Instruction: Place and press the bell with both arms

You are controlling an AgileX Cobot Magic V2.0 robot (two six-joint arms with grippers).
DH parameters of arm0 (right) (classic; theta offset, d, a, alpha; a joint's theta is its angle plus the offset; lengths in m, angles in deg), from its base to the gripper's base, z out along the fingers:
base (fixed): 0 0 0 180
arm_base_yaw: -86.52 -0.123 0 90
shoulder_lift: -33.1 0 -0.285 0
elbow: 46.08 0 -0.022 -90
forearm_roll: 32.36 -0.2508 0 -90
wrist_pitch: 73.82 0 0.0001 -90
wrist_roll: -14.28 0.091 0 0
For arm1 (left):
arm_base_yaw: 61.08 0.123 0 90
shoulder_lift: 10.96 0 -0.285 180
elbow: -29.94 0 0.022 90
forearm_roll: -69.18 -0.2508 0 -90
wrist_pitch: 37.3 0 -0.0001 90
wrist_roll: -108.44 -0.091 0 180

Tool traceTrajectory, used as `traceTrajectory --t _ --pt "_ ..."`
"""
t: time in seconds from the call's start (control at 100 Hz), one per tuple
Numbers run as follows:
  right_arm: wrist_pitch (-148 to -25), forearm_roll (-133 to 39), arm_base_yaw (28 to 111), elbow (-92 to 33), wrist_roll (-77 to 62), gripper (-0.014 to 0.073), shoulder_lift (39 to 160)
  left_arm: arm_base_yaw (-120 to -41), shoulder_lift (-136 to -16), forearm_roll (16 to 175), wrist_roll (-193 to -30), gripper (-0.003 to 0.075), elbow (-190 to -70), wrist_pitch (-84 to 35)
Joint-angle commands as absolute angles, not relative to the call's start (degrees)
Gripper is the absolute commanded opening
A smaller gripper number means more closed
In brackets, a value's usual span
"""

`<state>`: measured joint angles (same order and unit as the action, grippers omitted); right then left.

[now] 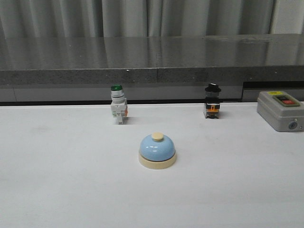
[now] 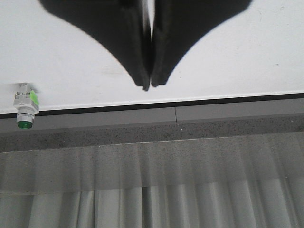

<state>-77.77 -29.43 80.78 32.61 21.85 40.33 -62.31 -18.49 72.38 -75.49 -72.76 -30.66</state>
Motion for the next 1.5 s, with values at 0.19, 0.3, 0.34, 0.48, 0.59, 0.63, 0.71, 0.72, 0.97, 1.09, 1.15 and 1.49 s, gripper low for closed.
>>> traceTrajectory --t 0.19,0.3,0.34,0.48,0.59,0.63,0.71,0.72,0.97,1.09,1.15,1.49 --pt "-66.17 -28.79 81.08 31.64 21.81 -0.006 39.52 -62.17 -16.81 72.47 -75.14 -0.002 -70.4 -35.78" --pt "-66.25 -28.81 81.08 28.75 22.06 -0.006 39.58 -62.17 -16.81 72.47 -75.14 -0.002 -70.4 -35.78" --pt "-68.35 -28.81 81.08 26.65 22.06 -0.006 39.58 -62.17 -16.81 72.47 -75.14 -0.002 -70.4 -35.78" --pt "-78.74 -28.35 81.08 17.16 22.0 -0.006 41.84 -62.17 -16.81 72.47 -75.14 -0.002 -70.4 -35.78" --pt "-87.09 -28.22 81.08 8.78 22.0 -0.006 48.02 -62.17 -16.81 72.47 -75.14 -0.002 -70.4 -35.78" --pt "-90.3 -28.22 81.08 5.8 22.0 -0.006 50.54 -62.17 -16.81 72.47 -75.14 -0.002 -70.4 -35.78" --pt "-96.75 -28.22 81.08 0.68 22.0 -0.006 57.06 -62.17 -16.81 72.47 -75.14 -0.002 -70.4 -35.78" --pt "-97.31 -28.22 81.08 0.23 22.0 -0.006 57.62 -62.17 -16.81 72.47 -75.14 -0.002 -70.4 -35.78" --pt "-113.37 -28.89 81.08 -11.73 22.0 -0.006 74.48 -62.17 -16.81 72.47 -75.14 -0.002 -70.4 -35.78" --pt "-113.29 -30.32 81.08 -12.23 22.0 -0.006 78.77 -62.17 -16.81 72.47 -75.14 -0.002 -70.4 -35.78" --pt "-112.86 -32.0 81.03 -12.23 22.0 -0.006 80.57 -62.17 -16.81 72.47 -75.14 -0.002 -70.4 -35.78" --pt "-113.15 -37.88 73.3 -16.79 14.28 -0.006 93.67 -62.17 -16.81 72.47 -75.14 -0.002 -70.4 -35.78"
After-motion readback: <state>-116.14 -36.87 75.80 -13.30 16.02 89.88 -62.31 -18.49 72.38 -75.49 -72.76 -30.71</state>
